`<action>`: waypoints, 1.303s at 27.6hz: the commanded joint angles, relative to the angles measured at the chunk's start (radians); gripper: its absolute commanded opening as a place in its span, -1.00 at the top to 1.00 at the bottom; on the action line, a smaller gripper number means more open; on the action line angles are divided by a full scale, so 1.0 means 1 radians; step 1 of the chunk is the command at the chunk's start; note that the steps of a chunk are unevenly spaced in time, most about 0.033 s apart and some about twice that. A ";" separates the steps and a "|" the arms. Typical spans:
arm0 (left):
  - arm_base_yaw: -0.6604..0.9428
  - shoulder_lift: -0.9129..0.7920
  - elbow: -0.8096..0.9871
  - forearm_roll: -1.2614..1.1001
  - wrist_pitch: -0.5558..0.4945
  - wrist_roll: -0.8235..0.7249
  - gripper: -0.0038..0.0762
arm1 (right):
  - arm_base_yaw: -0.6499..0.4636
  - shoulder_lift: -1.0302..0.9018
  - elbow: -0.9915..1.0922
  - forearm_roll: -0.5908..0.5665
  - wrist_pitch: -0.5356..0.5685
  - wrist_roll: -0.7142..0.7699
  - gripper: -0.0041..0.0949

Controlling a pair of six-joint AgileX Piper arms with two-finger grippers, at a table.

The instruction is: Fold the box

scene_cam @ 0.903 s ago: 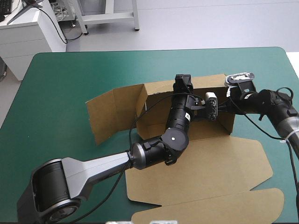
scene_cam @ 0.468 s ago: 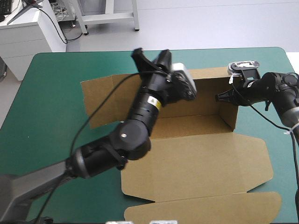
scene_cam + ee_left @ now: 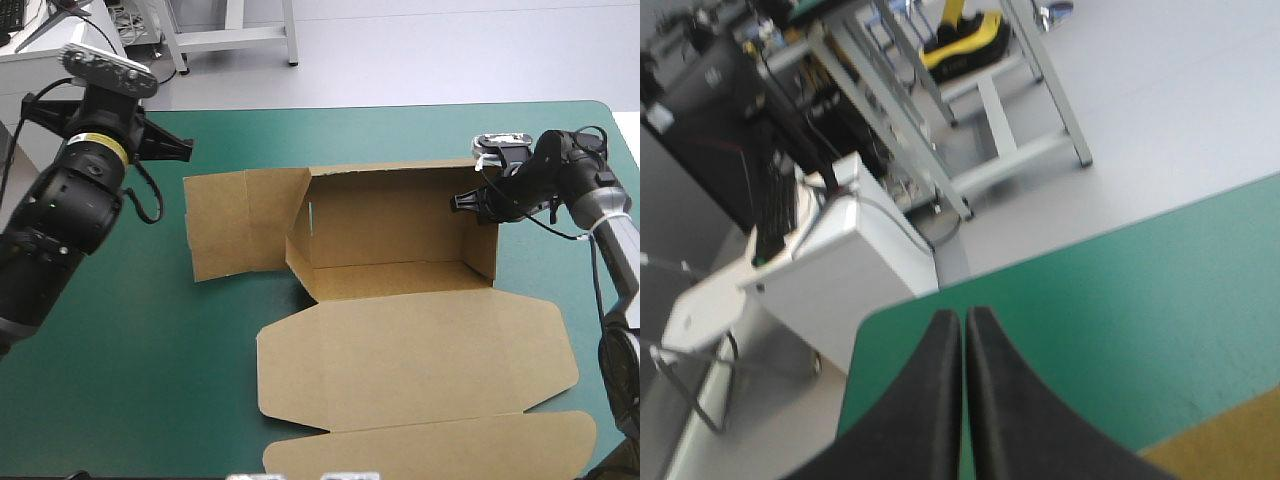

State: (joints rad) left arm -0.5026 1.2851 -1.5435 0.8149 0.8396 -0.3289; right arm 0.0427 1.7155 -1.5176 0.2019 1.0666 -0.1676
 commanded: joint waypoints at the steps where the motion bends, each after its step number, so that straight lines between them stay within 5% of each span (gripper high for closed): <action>1: 0.139 -0.027 -0.031 -0.230 -0.035 0.079 0.90 | 0.034 0.013 -0.075 0.026 0.025 0.008 0.92; 7: 0.325 -0.026 0.007 -0.508 -0.013 0.230 0.90 | 0.108 0.064 -0.140 -0.072 -0.103 0.019 0.85; 12: 0.385 -0.028 0.051 -0.657 0.019 0.309 0.90 | 0.159 0.073 -0.147 -0.218 -0.128 0.103 0.36; 18: 0.385 -0.025 0.081 -0.733 0.015 0.370 0.90 | 0.166 0.073 -0.164 -0.216 -0.138 0.103 -0.05; 26: 0.460 -0.017 0.081 -0.881 0.010 0.370 0.90 | 0.166 0.069 -0.366 -0.293 0.053 0.099 -0.04; 36: 0.723 0.048 0.081 -1.128 0.174 0.419 0.90 | 0.164 0.025 -0.419 -0.286 -0.004 0.081 -0.04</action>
State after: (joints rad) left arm 0.1956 1.3599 -1.4381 -0.2470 1.0267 0.0719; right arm 0.2093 1.7816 -1.9159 -0.1096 1.1320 -0.0899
